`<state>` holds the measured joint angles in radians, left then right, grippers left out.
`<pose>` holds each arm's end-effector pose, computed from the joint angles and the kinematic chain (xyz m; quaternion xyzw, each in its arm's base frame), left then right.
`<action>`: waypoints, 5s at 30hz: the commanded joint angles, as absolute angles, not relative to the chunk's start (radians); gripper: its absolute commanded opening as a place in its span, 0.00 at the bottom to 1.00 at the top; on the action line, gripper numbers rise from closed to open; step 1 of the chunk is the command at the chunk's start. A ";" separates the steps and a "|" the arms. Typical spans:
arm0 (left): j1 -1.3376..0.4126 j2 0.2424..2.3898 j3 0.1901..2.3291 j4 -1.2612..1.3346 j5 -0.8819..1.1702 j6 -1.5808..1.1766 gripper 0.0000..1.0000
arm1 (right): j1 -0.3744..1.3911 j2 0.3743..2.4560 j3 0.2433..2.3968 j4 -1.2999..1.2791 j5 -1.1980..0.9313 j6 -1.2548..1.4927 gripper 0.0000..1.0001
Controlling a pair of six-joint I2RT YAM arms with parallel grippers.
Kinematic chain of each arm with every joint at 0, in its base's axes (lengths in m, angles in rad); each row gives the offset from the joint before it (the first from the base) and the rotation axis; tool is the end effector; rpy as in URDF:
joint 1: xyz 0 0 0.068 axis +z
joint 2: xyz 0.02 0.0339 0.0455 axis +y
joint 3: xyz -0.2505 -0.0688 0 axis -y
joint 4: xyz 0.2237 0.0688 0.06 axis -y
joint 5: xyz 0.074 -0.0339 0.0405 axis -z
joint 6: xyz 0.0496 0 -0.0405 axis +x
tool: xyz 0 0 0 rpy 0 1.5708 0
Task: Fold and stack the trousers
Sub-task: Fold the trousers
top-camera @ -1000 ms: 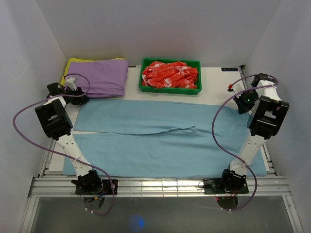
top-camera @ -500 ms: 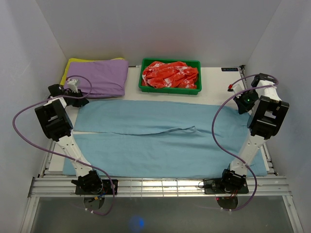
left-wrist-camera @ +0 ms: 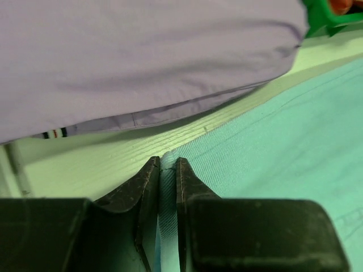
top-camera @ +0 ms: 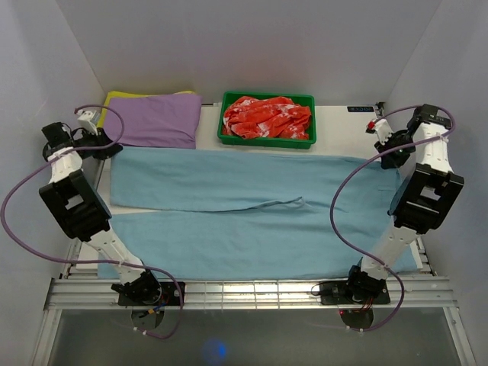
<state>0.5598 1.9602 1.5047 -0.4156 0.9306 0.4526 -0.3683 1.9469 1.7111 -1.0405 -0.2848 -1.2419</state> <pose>0.3678 0.1835 0.2214 0.1086 0.8466 -0.2201 0.4723 0.3584 -0.1234 0.2362 -0.4331 0.8784 -0.0074 0.2019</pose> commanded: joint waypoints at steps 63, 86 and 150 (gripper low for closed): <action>0.934 1.867 1.692 -1.181 0.936 1.009 0.00 | -0.653 1.559 1.336 -1.172 -0.321 -1.703 0.08; 0.979 1.825 1.423 -1.276 0.911 1.383 0.19 | -0.667 1.522 1.121 -1.038 -0.278 -1.709 0.08; 0.623 1.371 1.072 -1.328 0.770 1.322 0.55 | -0.612 1.428 1.202 -1.312 -0.449 -1.451 0.61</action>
<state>0.5438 1.3716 1.0050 -1.3128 0.6212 1.3323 -0.5198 1.3640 1.0973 -1.2613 -0.3553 -1.5242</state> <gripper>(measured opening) 0.538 0.597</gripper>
